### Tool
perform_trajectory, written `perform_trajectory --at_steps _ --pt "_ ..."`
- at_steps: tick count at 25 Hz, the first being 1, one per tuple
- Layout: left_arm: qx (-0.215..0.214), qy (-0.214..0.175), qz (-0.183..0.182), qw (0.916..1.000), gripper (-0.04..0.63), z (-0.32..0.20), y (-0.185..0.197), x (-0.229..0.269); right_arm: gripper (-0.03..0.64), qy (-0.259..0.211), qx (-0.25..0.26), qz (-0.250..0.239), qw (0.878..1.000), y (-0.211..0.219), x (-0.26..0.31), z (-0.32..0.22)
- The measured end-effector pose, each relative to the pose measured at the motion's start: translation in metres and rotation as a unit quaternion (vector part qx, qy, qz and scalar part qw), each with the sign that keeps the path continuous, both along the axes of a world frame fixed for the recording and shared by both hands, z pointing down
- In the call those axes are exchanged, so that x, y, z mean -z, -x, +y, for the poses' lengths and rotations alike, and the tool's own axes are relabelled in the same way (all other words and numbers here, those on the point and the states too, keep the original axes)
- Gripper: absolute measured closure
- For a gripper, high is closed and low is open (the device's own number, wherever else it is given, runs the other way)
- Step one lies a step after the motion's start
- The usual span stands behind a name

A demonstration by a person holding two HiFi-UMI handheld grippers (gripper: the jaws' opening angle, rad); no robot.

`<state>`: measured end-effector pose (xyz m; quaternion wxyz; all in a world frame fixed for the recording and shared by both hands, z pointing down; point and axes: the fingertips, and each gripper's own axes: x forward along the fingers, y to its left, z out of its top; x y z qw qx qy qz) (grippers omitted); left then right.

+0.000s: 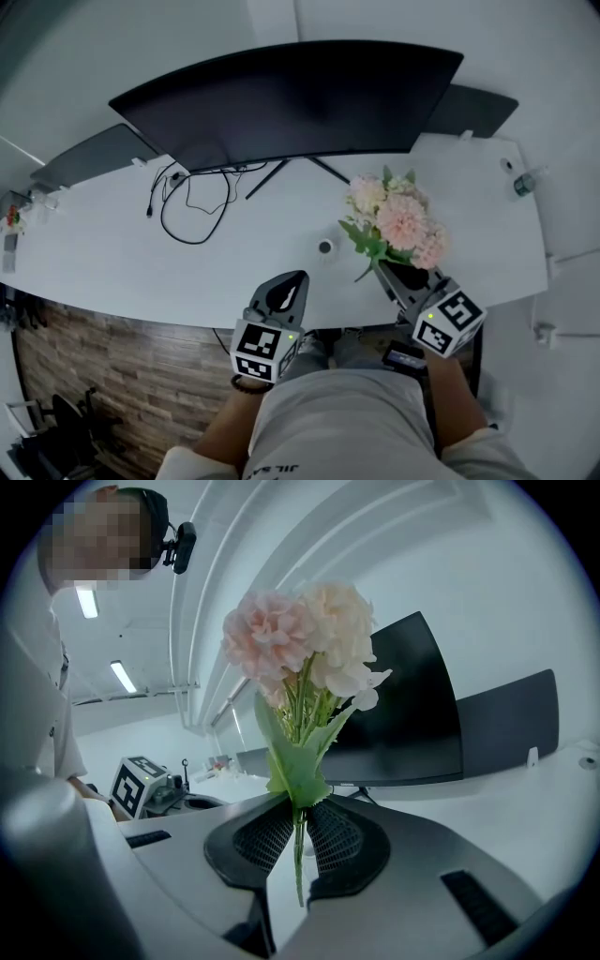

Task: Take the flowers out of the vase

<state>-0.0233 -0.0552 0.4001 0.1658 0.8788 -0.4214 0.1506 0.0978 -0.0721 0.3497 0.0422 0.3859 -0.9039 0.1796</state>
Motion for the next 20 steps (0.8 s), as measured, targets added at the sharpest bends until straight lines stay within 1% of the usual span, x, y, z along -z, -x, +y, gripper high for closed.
perform_trajectory --at_steps 5,10,12,20 --pt "-0.006 -0.005 0.007 0.9999 0.592 0.001 -0.006 0.008 0.551 -0.003 0.008 0.002 1.0 0.001 0.005 0.004" --pt "-0.019 -0.002 -0.01 0.9998 0.592 0.008 -0.008 0.003 0.551 -0.003 0.008 0.003 1.0 0.001 0.008 0.007" --pt "-0.023 -0.001 -0.009 0.9997 0.592 0.008 -0.01 0.004 0.551 -0.004 0.009 0.002 1.0 0.002 0.008 0.006" --pt "-0.022 0.0 -0.005 0.9998 0.592 0.012 -0.012 0.006 0.552 -0.008 0.009 -0.001 1.0 -0.003 0.012 0.009"
